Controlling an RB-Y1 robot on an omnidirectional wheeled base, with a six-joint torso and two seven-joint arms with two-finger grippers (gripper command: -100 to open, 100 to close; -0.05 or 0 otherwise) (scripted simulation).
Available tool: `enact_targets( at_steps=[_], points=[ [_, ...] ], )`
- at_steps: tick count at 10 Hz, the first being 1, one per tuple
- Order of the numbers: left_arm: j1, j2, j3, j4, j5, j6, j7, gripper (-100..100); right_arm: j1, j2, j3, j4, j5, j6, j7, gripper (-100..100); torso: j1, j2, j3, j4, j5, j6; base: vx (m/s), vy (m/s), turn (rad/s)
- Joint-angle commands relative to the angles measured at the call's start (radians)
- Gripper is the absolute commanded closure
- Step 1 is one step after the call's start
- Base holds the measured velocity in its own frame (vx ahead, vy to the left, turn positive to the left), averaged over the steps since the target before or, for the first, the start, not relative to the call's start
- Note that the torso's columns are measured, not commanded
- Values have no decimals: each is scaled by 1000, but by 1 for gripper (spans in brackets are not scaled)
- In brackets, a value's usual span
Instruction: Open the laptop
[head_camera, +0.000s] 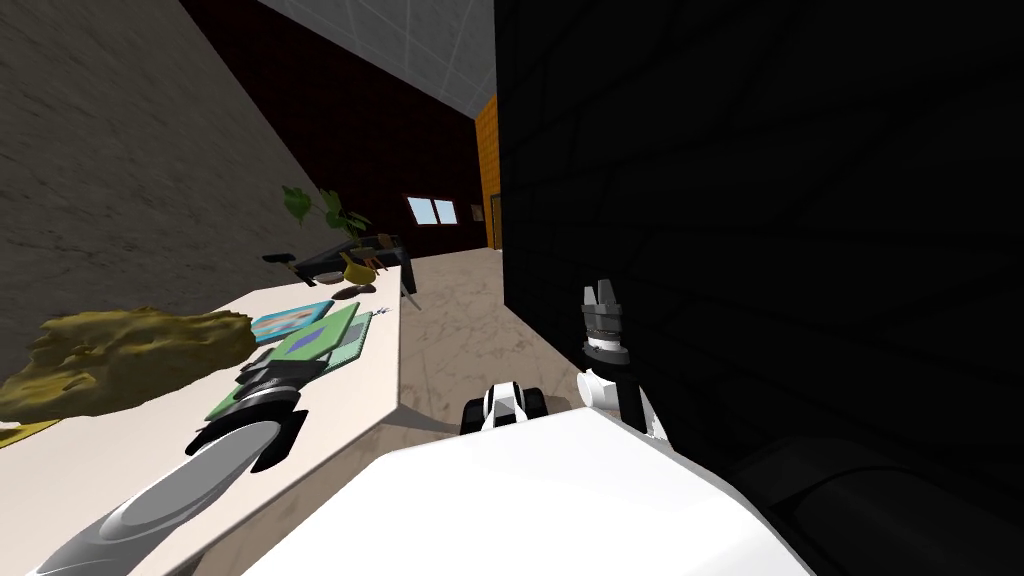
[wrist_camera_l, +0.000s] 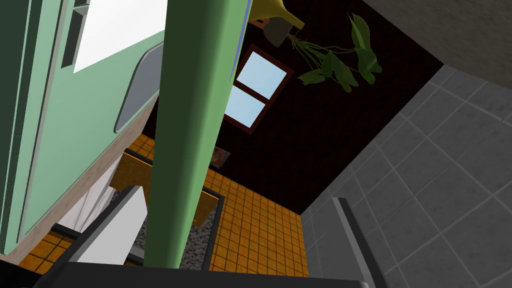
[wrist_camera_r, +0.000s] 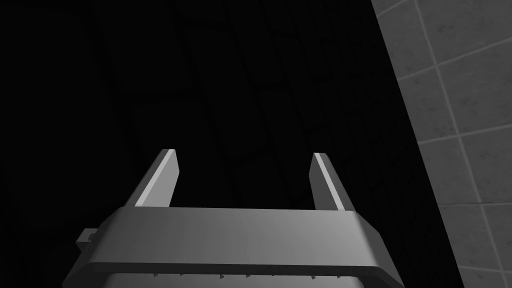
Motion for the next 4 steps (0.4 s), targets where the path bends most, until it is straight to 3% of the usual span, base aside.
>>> enact_targets(
  at_steps=[1, 4],
  points=[
    [1, -1, -1, 0, 0, -1, 0, 0, 0, 0, 0, 0, 0, 0, 0, 0, -1, 0, 0, 0, 0, 0, 0, 0, 0],
    [3, -3, -4, 2, 0, -3, 0, 0, 0, 0, 0, 0, 0, 0, 0, 0, -4, 0, 0, 0, -2, 0, 0, 0, 0]
  ],
)
